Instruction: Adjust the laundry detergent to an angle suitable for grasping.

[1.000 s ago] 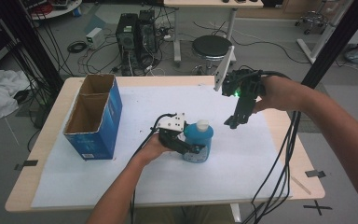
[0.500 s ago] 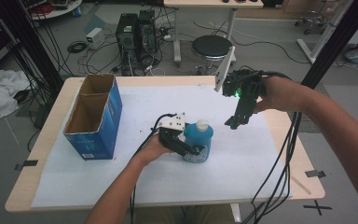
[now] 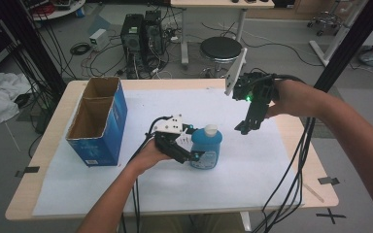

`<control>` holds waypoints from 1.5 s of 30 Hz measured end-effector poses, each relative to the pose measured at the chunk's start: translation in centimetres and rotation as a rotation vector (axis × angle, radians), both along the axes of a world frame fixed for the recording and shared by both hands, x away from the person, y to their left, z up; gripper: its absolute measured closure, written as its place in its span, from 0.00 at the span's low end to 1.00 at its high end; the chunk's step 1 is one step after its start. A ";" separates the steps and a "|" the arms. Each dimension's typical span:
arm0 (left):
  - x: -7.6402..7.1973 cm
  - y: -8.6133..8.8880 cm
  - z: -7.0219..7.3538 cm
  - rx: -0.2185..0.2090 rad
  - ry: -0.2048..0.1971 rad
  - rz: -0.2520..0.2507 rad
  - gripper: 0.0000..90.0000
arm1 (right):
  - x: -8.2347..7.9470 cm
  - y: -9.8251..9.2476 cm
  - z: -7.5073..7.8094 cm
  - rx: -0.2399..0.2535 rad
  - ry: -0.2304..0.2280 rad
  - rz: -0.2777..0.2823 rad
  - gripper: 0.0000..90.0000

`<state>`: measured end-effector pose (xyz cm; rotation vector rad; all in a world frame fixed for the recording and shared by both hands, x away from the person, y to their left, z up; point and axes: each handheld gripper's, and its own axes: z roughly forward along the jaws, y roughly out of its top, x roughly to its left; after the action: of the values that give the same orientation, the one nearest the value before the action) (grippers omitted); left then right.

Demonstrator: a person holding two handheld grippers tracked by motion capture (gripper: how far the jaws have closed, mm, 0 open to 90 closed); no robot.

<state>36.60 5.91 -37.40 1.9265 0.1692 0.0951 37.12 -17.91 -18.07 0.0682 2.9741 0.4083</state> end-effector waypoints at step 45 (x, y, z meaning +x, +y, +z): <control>5.0 3.8 11.5 0.830 0.055 0.176 0.02 | 0.7 -0.6 -0.2 0.021 -0.013 -0.027 0.04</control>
<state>41.55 9.71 -25.90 2.7389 0.3802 0.2610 37.82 -18.56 -18.24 0.1077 2.9532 0.4355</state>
